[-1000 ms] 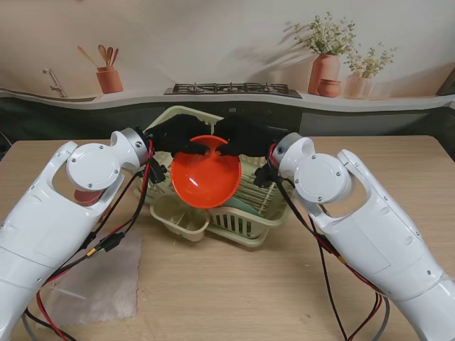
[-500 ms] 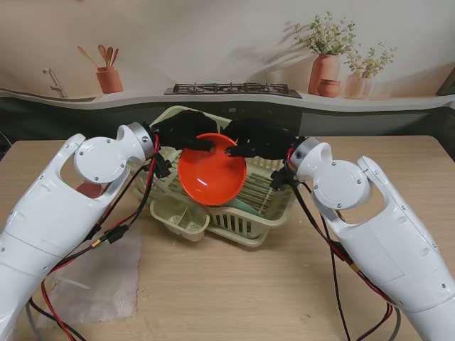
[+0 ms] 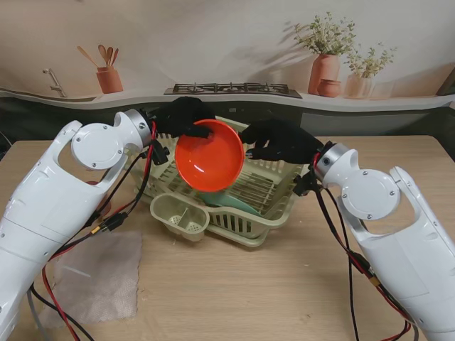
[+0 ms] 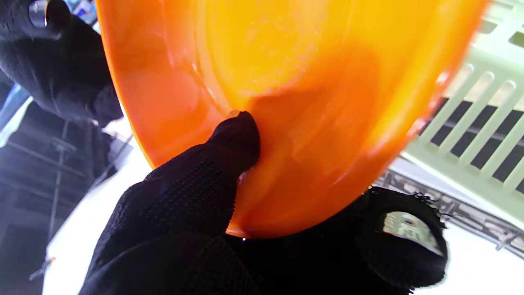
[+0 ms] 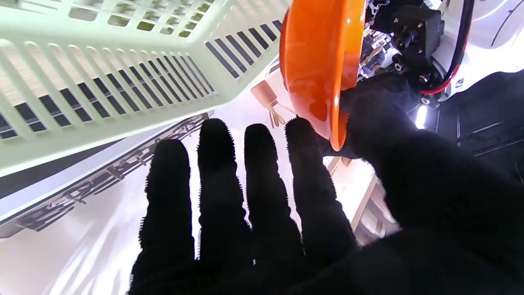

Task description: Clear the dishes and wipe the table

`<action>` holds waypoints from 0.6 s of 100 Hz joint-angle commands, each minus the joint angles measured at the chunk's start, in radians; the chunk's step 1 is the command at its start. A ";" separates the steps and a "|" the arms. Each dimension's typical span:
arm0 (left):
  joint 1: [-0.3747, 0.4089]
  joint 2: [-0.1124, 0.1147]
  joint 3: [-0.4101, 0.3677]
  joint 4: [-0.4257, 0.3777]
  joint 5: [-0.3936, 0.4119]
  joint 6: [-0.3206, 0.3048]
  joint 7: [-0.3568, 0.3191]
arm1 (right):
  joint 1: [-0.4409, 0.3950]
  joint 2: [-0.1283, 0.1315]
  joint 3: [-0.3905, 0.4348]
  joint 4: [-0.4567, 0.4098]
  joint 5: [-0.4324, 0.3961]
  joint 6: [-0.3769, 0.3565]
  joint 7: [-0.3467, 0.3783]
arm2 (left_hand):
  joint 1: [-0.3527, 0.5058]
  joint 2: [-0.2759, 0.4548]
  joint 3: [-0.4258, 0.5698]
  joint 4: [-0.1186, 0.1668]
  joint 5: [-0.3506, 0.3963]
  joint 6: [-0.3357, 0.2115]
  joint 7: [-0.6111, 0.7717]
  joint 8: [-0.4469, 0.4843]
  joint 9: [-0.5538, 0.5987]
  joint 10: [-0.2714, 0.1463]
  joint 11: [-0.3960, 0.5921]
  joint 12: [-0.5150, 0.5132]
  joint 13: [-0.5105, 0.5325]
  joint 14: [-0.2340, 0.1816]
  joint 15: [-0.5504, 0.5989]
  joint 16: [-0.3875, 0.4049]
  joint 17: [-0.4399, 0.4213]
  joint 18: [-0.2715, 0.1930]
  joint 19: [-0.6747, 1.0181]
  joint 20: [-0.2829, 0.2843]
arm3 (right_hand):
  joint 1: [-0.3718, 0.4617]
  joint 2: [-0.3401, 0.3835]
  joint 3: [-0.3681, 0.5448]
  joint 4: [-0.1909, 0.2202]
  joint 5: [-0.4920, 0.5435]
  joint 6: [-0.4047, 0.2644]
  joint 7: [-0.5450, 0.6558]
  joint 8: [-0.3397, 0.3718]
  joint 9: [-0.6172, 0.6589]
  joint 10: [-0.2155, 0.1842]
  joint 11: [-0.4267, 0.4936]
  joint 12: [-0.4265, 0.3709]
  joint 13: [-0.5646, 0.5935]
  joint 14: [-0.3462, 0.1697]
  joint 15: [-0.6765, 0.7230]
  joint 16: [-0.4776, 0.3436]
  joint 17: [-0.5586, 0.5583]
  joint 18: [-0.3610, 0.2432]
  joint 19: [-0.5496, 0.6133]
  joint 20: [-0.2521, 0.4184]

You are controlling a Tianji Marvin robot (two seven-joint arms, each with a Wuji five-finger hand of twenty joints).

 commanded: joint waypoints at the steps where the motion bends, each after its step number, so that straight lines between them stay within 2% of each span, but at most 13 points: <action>1: -0.032 -0.007 -0.001 0.013 -0.007 -0.006 -0.007 | -0.034 0.011 0.016 -0.005 -0.010 -0.018 0.006 | 0.084 0.072 0.109 -0.004 0.020 -0.119 0.143 0.059 -0.007 0.029 0.031 0.021 0.062 0.023 0.060 0.015 0.033 -0.229 0.297 0.016 | 0.010 0.015 -0.010 0.034 0.013 -0.021 0.017 0.016 -0.007 -0.013 0.022 0.005 0.002 -0.012 0.019 0.010 0.013 0.014 0.024 0.009; 16: -0.061 -0.017 0.013 0.048 -0.016 -0.003 0.011 | -0.098 0.015 0.077 -0.006 -0.030 -0.068 0.002 | 0.084 0.074 0.107 -0.003 0.019 -0.124 0.144 0.060 -0.009 0.027 0.032 0.020 0.062 0.025 0.058 0.014 0.032 -0.228 0.294 0.014 | 0.058 0.036 -0.022 0.039 0.036 -0.009 0.058 0.044 0.021 -0.008 0.077 0.026 0.026 0.004 0.102 0.040 0.057 -0.007 0.121 0.048; 18: -0.065 -0.018 0.016 0.053 -0.017 -0.003 0.012 | -0.106 0.015 0.084 -0.004 -0.034 -0.078 -0.002 | 0.083 0.075 0.106 -0.003 0.019 -0.124 0.144 0.060 -0.010 0.026 0.032 0.020 0.062 0.025 0.058 0.014 0.032 -0.227 0.294 0.013 | 0.072 0.037 -0.030 0.020 0.039 -0.010 0.074 0.040 0.028 -0.006 0.092 0.033 0.033 0.007 0.125 0.048 0.068 -0.011 0.142 0.057; 23: -0.074 -0.020 0.023 0.065 -0.018 -0.001 0.013 | -0.127 0.016 0.102 -0.003 -0.043 -0.102 -0.010 | 0.083 0.076 0.104 -0.004 0.017 -0.125 0.144 0.060 -0.011 0.026 0.033 0.021 0.062 0.026 0.058 0.013 0.032 -0.227 0.294 0.012 | 0.121 0.038 -0.057 -0.034 0.028 -0.015 0.172 -0.026 0.046 -0.002 0.136 0.053 0.050 0.018 0.190 0.068 0.093 -0.028 0.190 0.079; 26: -0.079 -0.021 0.028 0.073 -0.018 0.000 0.014 | -0.139 0.016 0.114 -0.003 -0.047 -0.116 -0.015 | 0.083 0.077 0.104 -0.003 0.018 -0.126 0.145 0.061 -0.011 0.027 0.034 0.021 0.062 0.026 0.058 0.013 0.032 -0.226 0.294 0.012 | 0.156 0.039 -0.077 -0.048 0.017 -0.019 0.254 -0.061 0.060 0.002 0.170 0.070 0.062 0.025 0.241 0.088 0.113 -0.039 0.227 0.097; 32: -0.089 -0.024 0.038 0.088 -0.019 0.003 0.018 | -0.164 0.016 0.136 -0.003 -0.055 -0.145 -0.022 | 0.084 0.078 0.102 -0.003 0.017 -0.127 0.145 0.062 -0.013 0.027 0.035 0.022 0.062 0.028 0.057 0.013 0.032 -0.225 0.294 0.011 | 0.205 0.040 -0.094 -0.056 -0.003 -0.030 0.377 -0.087 0.082 0.010 0.228 0.097 0.084 0.036 0.341 0.127 0.149 -0.058 0.304 0.135; 45: -0.111 -0.033 0.058 0.122 -0.022 0.008 0.033 | -0.218 0.019 0.187 -0.008 -0.068 -0.213 -0.032 | 0.085 0.078 0.100 -0.002 0.017 -0.127 0.145 0.062 -0.014 0.027 0.036 0.021 0.062 0.029 0.057 0.013 0.031 -0.222 0.294 0.009 | 0.244 0.050 -0.027 -0.057 0.020 -0.057 0.509 -0.070 0.147 0.020 0.325 0.142 0.146 0.028 0.486 0.181 0.212 -0.079 0.422 0.203; 60: -0.132 -0.040 0.076 0.154 -0.022 0.010 0.043 | -0.279 0.023 0.245 -0.017 -0.078 -0.275 -0.034 | 0.085 0.078 0.097 -0.001 0.015 -0.127 0.144 0.061 -0.014 0.028 0.037 0.020 0.062 0.029 0.057 0.013 0.031 -0.219 0.294 0.007 | 0.260 0.057 0.020 -0.063 0.017 -0.046 0.561 -0.049 0.159 0.043 0.409 0.187 0.182 0.015 0.578 0.220 0.253 -0.093 0.495 0.251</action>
